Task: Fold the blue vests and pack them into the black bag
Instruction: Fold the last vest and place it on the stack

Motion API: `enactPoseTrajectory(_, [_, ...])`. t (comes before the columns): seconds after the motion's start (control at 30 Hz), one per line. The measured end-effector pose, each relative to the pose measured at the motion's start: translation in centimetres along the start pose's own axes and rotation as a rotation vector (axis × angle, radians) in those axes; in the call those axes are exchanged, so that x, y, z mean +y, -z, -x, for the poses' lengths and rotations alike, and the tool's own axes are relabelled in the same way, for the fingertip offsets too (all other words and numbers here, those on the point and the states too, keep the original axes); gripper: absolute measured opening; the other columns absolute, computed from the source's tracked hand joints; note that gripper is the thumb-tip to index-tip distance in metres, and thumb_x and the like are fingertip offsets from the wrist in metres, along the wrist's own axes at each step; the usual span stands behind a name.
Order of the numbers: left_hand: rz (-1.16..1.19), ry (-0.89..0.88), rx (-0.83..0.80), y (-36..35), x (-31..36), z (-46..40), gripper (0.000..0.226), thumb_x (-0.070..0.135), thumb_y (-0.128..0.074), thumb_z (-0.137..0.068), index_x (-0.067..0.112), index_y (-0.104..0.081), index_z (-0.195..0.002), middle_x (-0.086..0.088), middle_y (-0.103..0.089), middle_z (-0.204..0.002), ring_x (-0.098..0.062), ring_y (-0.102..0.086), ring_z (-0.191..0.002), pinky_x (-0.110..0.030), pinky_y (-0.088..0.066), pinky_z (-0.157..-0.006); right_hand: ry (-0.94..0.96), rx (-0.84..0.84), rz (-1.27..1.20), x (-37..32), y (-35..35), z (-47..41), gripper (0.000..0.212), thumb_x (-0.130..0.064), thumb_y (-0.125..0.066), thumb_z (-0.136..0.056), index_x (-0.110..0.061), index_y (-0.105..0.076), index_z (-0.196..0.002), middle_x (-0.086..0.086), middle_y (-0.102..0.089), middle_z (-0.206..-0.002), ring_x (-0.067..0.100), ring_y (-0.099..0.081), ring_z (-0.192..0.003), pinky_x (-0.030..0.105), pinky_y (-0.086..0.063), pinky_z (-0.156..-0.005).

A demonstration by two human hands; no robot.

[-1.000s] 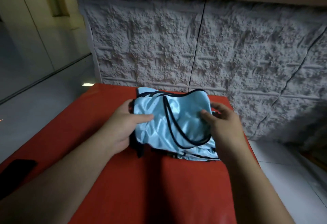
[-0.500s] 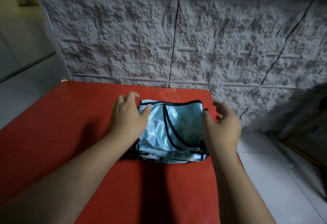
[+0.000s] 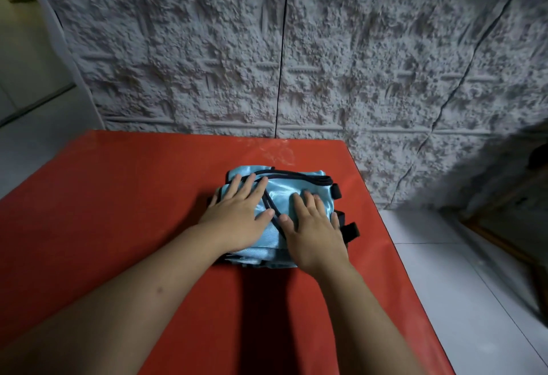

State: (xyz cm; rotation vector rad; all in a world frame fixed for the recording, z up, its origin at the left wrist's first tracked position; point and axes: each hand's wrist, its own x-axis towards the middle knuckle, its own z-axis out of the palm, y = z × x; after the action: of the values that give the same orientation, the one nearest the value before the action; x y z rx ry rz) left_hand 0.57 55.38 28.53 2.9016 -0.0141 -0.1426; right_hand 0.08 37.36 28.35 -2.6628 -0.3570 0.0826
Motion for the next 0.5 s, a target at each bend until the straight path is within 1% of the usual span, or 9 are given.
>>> enactPoseTrajectory(0.13, [0.025, 0.031, -0.075, -1.2, -0.3, -0.5, 0.068, 0.066, -0.017, -0.099, 0.046, 0.013, -0.157, 0.022, 0.022, -0.164, -0.008, 0.027, -0.150, -0.058, -0.003, -0.124, -0.021, -0.018, -0.001, 0.6, -0.9, -0.3, 0.062, -0.055, -0.024, -0.104, -0.030, -0.018, -0.160, -0.009, -0.006, -0.170, 0.011, 0.003, -0.156, 0.048, -0.004, -0.126])
enactPoseTrajectory(0.23, [0.086, 0.047, -0.101, -1.2, -0.3, -0.7, 0.059, 0.055, -0.014, -0.104, 0.048, 0.010, -0.157, 0.024, 0.020, -0.164, -0.006, 0.026, -0.150, -0.058, -0.001, -0.124, -0.029, -0.005, -0.006, 0.7, -1.4, -0.6, 0.059, -0.053, -0.022, -0.104, -0.030, -0.021, -0.158, -0.009, -0.009, -0.169, 0.012, 0.000, -0.156, 0.049, -0.005, -0.125])
enactPoseTrajectory(0.3, [0.135, 0.052, -0.117, -1.0, -0.5, -0.9, 0.056, 0.048, -0.013, -0.105, 0.050, 0.009, -0.156, 0.025, 0.019, -0.164, -0.004, 0.026, -0.150, -0.056, 0.000, -0.124, -0.037, -0.004, -0.008, 0.6, -1.7, -0.7, 0.059, -0.053, -0.021, -0.104, -0.031, -0.021, -0.159, -0.010, -0.009, -0.169, 0.012, 0.001, -0.156, 0.049, -0.004, -0.126])
enactPoseTrajectory(0.4, [0.137, 0.053, -0.127, -0.9, -0.5, -0.8, 0.057, 0.047, -0.014, -0.106, 0.049, 0.010, -0.157, 0.025, 0.021, -0.164, -0.005, 0.027, -0.150, -0.056, 0.001, -0.124, -0.050, -0.010, -0.023, 0.7, -1.7, -0.8, 0.060, -0.054, -0.023, -0.104, -0.032, -0.019, -0.160, -0.011, -0.008, -0.169, 0.011, 0.002, -0.156, 0.048, -0.003, -0.126])
enactPoseTrajectory(0.5, [0.156, 0.057, -0.106, -1.0, -0.2, -0.3, 0.057, 0.048, -0.015, -0.105, 0.049, 0.010, -0.157, 0.026, 0.022, -0.163, -0.004, 0.028, -0.149, -0.056, 0.001, -0.124, -0.046, 0.006, -0.046, 0.8, -1.6, -0.8, 0.058, -0.053, -0.025, -0.104, -0.033, -0.023, -0.159, -0.013, -0.011, -0.168, 0.009, 0.000, -0.155, 0.048, -0.004, -0.126])
